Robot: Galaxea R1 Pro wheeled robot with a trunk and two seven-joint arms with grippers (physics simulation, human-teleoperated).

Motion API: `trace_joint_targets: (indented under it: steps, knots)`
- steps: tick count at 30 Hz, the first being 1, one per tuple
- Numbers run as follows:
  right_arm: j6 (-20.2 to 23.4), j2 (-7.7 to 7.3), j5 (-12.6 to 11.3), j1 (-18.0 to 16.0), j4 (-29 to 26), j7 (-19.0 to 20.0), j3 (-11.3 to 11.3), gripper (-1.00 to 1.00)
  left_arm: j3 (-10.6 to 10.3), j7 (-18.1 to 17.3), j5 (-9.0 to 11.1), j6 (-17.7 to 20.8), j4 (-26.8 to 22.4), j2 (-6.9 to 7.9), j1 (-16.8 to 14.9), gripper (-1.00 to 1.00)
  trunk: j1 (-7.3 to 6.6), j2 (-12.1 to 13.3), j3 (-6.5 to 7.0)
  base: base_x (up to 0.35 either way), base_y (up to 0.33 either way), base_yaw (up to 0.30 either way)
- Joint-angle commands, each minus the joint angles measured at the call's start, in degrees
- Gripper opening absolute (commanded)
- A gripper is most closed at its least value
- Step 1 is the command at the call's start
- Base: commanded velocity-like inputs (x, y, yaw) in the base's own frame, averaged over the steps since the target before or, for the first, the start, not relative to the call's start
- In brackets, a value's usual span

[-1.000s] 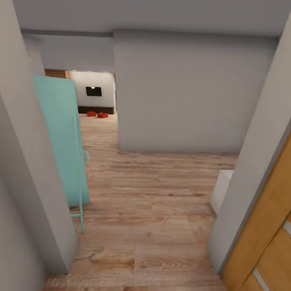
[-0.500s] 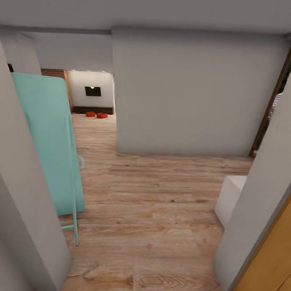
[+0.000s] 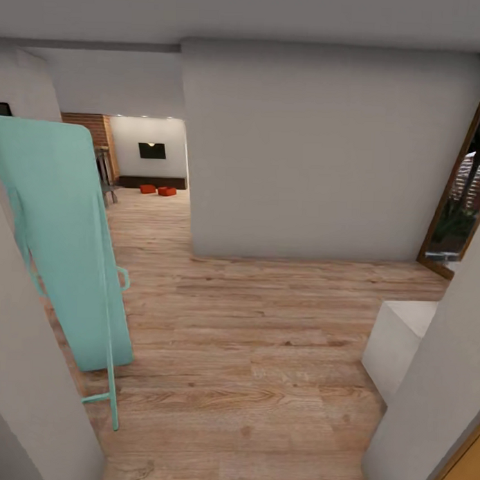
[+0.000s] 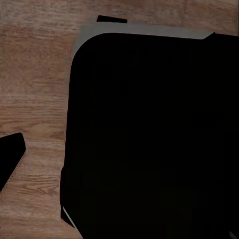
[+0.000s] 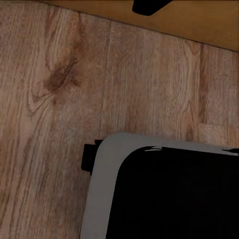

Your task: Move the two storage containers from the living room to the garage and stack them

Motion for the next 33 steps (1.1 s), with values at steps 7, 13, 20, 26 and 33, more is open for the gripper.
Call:
trace_joint_targets:
  steps: [7,13,20,26,33]
  knots:
    - [2.39,-0.13,-0.40,-0.06,0.18,0.38,0.50,1.00,0.29,0.03,0.42,-0.01,-0.02,-0.09,-0.04,1.00,0.03,-0.02,-0.06,0.322,0.000,0.000]
    - [6.60,-0.17,-0.07,-0.06,0.18,2.53,0.57,1.00,0.29,0.04,0.42,-0.01,-0.02,-0.09,-0.04,1.00,0.03,-0.02,-0.06,0.322,0.000,0.000]
    - [6.64,-0.09,0.07,-0.06,0.18,2.77,0.49,1.00,0.29,0.04,0.42,-0.01,-0.02,-0.10,-0.02,1.00,0.03,-0.02,-0.06,0.322,0.000,0.000]
    - [3.89,-0.05,0.00,-0.06,0.17,2.35,0.43,1.00,0.24,0.04,0.42,0.01,-0.07,-0.10,-0.04,1.00,0.03,-0.02,-0.06,0.322,0.000,0.000]
    - [-0.05,0.00,-0.15,-0.06,0.11,2.19,0.32,1.00,0.21,0.09,0.42,0.39,-1.29,-0.03,-0.04,1.00,0.03,-0.02,-0.06,0.322,0.000,0.000]
